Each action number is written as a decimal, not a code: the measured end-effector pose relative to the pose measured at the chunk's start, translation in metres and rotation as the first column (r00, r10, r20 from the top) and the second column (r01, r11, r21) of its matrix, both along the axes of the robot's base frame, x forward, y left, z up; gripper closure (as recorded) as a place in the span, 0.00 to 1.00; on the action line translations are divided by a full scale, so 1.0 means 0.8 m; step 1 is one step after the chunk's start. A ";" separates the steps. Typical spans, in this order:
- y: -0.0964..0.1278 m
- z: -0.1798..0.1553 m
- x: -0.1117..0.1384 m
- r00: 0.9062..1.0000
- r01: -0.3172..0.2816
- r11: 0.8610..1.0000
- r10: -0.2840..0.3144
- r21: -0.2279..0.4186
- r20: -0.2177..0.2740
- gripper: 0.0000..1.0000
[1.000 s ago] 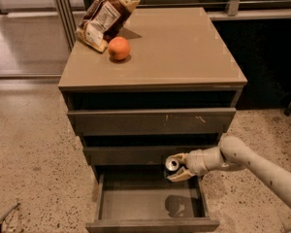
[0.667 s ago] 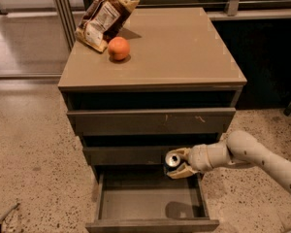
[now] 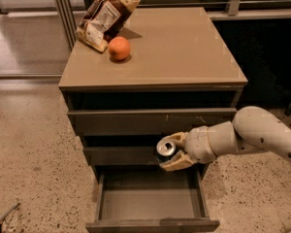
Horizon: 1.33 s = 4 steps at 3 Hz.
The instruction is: Pick pepsi can from bottom drawer and place on counter
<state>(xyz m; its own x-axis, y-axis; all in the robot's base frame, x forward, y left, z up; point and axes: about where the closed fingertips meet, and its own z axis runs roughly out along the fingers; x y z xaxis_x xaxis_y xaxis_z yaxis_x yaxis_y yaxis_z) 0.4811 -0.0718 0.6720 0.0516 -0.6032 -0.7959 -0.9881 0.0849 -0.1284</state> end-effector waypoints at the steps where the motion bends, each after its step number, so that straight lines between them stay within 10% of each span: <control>1: 0.001 0.039 0.000 0.999 0.002 0.999 0.000 -0.049 0.053 1.00; 3: -0.026 0.095 0.014 0.997 0.069 0.998 -0.069 0.009 0.029 1.00; 4: -0.060 0.214 0.033 0.988 0.155 0.985 -0.156 0.069 -0.002 1.00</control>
Offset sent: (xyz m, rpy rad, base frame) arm 0.0058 -0.0108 0.0420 -0.0061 -0.0329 -0.0357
